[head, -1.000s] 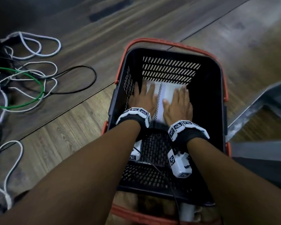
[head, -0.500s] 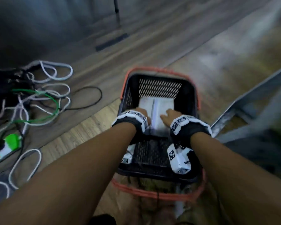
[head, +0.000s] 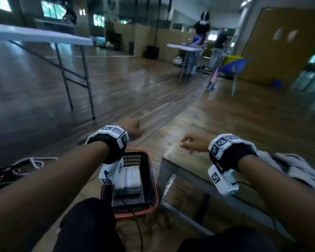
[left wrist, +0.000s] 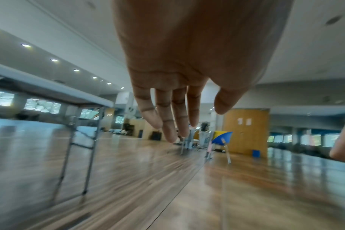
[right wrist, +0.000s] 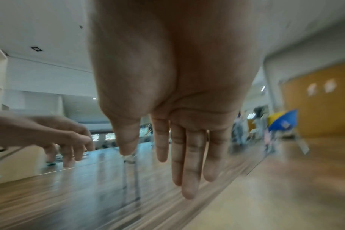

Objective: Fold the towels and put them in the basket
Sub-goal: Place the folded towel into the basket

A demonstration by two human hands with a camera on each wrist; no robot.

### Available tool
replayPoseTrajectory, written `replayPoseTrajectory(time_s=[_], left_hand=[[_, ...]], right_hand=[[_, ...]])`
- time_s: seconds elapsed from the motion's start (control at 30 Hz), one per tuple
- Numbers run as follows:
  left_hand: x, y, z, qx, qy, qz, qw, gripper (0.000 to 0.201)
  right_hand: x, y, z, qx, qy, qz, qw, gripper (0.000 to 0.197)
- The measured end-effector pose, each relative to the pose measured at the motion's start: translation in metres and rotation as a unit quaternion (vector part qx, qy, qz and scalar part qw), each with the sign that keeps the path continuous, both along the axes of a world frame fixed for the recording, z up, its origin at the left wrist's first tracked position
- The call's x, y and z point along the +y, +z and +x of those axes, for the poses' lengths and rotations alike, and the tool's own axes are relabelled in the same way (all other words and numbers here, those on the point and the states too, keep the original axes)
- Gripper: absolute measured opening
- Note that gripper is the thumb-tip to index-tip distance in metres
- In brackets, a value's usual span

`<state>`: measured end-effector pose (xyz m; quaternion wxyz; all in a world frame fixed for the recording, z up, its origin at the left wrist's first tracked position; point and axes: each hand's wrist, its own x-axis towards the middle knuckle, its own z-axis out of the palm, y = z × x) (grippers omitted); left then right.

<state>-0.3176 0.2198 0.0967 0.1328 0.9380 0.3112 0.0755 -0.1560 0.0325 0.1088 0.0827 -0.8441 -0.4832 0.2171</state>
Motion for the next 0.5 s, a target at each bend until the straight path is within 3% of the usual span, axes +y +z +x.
replayPoseTrajectory(time_s=[0.1, 0.23, 0.37, 0.5], left_hand=[[-0.053, 0.052, 0.019, -0.021, -0.074, 0.022, 0.997, 0.037], [-0.116, 0.085, 0.057, -0.041, -0.176, 0.035, 0.983, 0.031], [-0.177, 0.084, 0.103, -0.024, -0.266, 0.054, 0.962, 0.03], [-0.23, 0.056, 0.153, 0.033, -0.342, 0.06, 0.937, 0.029]], right_hand=[[-0.075, 0.046, 0.015, -0.039, -0.045, 0.004, 0.998, 0.037], [-0.168, 0.087, 0.03, -0.101, -0.1, 0.003, 0.99, 0.039], [-0.241, 0.091, 0.045, -0.104, -0.178, 0.012, 0.978, 0.037], [-0.289, 0.062, 0.067, -0.114, -0.227, 0.021, 0.967, 0.031]])
